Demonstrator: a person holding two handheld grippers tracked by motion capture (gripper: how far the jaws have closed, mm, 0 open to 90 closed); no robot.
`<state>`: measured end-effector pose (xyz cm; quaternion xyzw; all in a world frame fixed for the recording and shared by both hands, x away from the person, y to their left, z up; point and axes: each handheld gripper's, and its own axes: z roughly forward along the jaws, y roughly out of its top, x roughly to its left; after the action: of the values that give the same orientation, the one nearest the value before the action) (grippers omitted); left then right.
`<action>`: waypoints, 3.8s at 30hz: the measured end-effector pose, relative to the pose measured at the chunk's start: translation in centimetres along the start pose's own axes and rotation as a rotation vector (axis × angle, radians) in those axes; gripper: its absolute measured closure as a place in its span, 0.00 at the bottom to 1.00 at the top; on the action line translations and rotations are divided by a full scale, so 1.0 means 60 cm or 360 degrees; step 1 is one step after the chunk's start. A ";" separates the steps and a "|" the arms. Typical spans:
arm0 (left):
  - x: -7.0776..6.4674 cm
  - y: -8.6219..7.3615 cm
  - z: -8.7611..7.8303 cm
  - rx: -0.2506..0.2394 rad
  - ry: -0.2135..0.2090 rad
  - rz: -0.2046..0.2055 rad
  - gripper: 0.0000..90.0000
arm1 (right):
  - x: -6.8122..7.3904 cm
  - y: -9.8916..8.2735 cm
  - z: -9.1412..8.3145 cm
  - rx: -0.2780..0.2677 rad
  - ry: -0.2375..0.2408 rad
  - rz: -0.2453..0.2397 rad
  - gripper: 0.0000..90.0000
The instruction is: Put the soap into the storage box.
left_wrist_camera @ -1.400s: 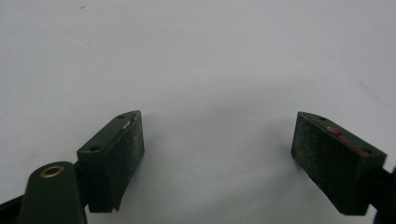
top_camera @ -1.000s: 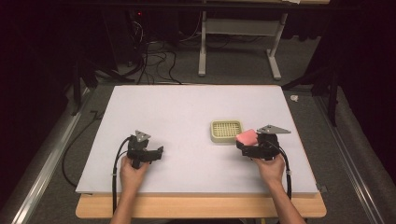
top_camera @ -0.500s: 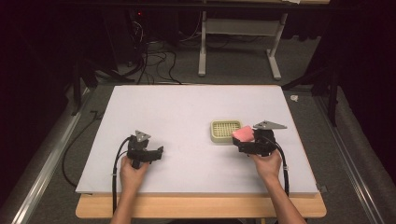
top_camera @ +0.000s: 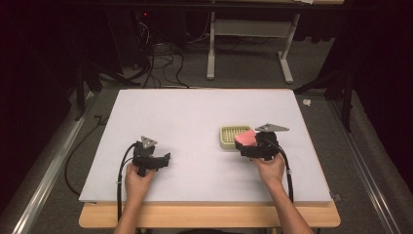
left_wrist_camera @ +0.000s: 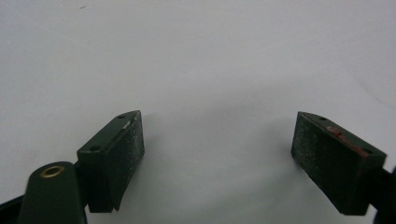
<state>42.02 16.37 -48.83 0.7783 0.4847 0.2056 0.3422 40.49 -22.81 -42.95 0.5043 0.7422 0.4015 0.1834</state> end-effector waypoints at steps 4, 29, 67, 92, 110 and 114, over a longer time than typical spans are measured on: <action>0.000 0.000 0.000 0.0000 0.0001 0.0001 0.20 | 0.005 0.010 0.018 0.0031 -0.0003 -0.0005 0.15; 0.000 0.000 0.000 0.0000 -0.0002 0.0001 0.20 | 0.006 0.026 0.093 0.0200 -0.0109 0.0088 0.15; 0.000 0.000 0.000 0.0000 0.0000 0.0001 0.20 | -0.001 0.026 0.106 0.0203 -0.0216 0.0119 0.13; 0.000 0.000 0.000 -0.0001 0.0000 0.0002 0.20 | 0.000 0.033 0.085 0.0098 -0.0198 0.0096 0.14; 0.000 0.000 0.000 -0.0001 0.0000 0.0002 0.20 | -0.010 0.034 0.047 -0.0002 -0.0194 0.0081 0.16; 0.000 0.000 0.000 -0.0001 0.0000 0.0001 0.20 | -0.014 0.031 0.034 -0.0026 -0.0201 0.0072 0.16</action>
<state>42.02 16.34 -48.84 0.7783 0.4844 0.2058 0.3424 43.35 -22.43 -42.85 0.5438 0.7143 0.3788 0.2249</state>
